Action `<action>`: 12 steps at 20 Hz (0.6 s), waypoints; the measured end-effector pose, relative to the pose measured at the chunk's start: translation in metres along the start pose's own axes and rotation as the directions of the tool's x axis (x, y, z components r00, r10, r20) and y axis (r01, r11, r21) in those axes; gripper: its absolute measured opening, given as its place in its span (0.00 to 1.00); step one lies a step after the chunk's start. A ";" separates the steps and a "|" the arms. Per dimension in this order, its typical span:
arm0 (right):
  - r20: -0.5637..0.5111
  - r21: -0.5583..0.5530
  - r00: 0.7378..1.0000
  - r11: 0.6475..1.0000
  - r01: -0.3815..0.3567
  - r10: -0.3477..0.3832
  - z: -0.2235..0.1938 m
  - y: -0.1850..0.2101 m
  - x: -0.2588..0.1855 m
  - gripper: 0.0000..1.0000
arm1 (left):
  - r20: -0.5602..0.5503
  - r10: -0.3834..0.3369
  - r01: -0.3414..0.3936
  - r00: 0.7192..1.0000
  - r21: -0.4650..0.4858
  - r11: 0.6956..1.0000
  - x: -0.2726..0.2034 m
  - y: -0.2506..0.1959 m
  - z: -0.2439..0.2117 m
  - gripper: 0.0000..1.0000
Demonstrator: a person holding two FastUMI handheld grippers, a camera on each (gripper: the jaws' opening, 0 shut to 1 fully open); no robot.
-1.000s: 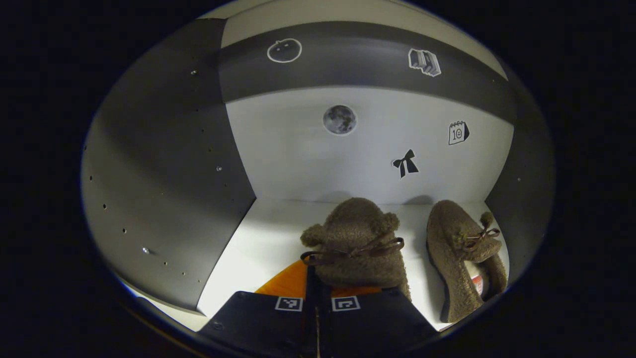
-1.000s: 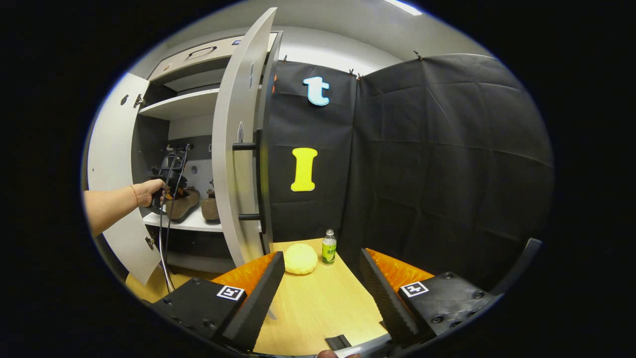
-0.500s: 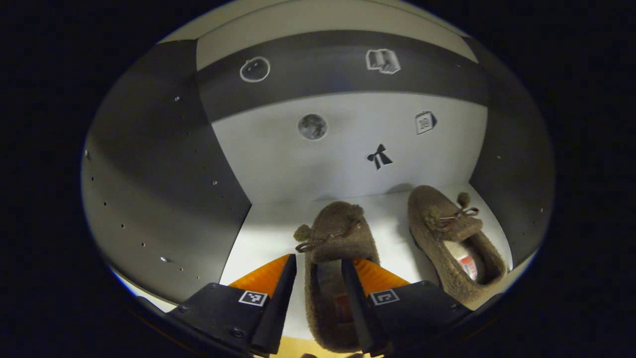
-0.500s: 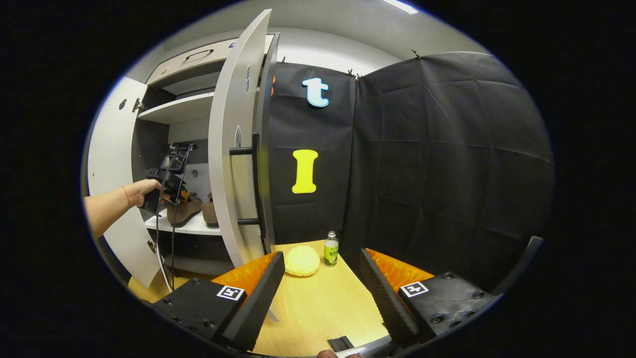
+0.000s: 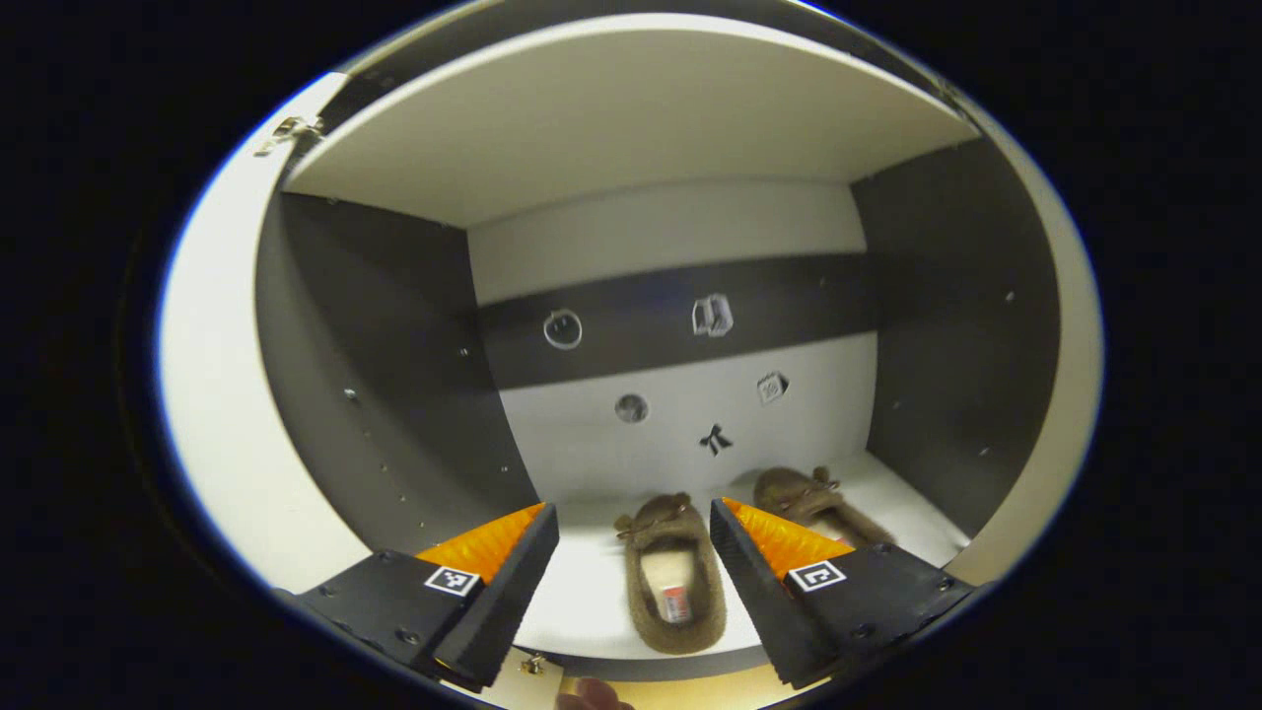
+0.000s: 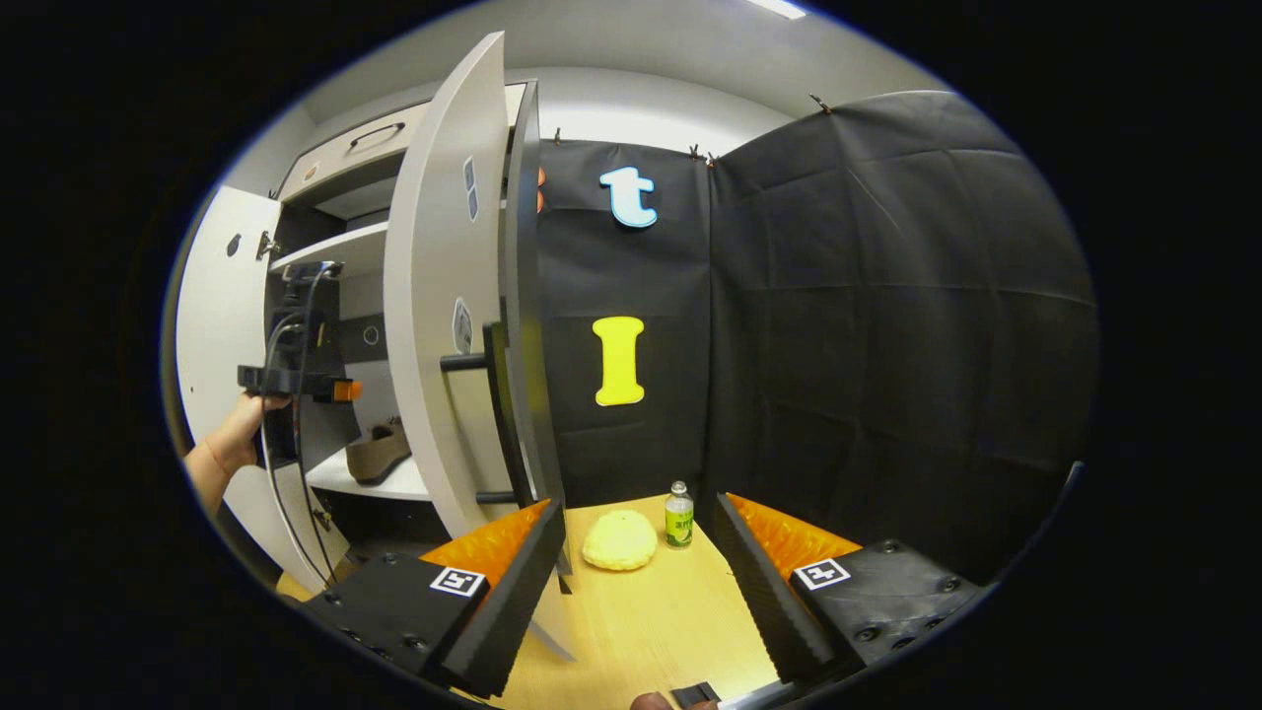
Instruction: Grab one shoe with the right hand and put it into the shoe cabinet, grab the other shoe with the left hand and put it into the shoe cabinet; then close the right door with the right hand and the left door with the left hand.
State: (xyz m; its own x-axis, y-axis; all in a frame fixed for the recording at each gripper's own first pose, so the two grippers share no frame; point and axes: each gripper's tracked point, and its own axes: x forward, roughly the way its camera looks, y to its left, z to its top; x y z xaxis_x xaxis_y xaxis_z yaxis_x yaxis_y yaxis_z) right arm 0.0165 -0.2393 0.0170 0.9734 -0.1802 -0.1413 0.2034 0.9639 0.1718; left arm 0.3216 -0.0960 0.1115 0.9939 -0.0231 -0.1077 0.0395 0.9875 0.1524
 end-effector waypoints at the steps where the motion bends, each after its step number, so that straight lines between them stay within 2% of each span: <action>1: 0.001 0.010 1.000 1.000 -0.011 0.011 0.003 0.002 0.004 0.98 | 0.018 -0.019 0.019 1.000 -0.013 1.000 -0.014 -0.004 0.003 0.96; 5: 0.010 0.016 0.999 0.999 -0.039 0.039 0.010 0.004 0.021 1.00 | 0.099 -0.023 0.027 0.995 -0.039 0.999 -0.076 -0.006 0.013 0.96; 6: 0.016 0.014 0.999 0.999 -0.046 0.046 0.012 0.006 0.024 0.98 | 0.106 -0.027 0.033 0.994 -0.052 0.998 -0.092 -0.008 0.011 1.00; 8: 0.019 0.014 0.998 0.998 -0.060 0.059 0.015 0.010 0.031 0.98 | 0.109 -0.037 0.046 0.993 -0.073 0.996 -0.118 -0.013 0.005 1.00; 12: 0.017 0.023 0.997 0.997 -0.076 0.076 0.016 0.016 0.037 0.98 | 0.141 -0.015 0.019 0.990 -0.028 0.999 -0.157 -0.010 -0.003 0.99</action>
State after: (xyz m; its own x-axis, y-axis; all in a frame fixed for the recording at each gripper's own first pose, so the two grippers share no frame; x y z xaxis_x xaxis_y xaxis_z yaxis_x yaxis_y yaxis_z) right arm 0.0571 -0.2340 0.0304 0.9877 -0.1099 -0.1111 0.1309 0.9702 0.2040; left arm 0.1651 -0.1021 0.1237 0.9978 -0.0593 0.0302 0.0552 0.9909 0.1229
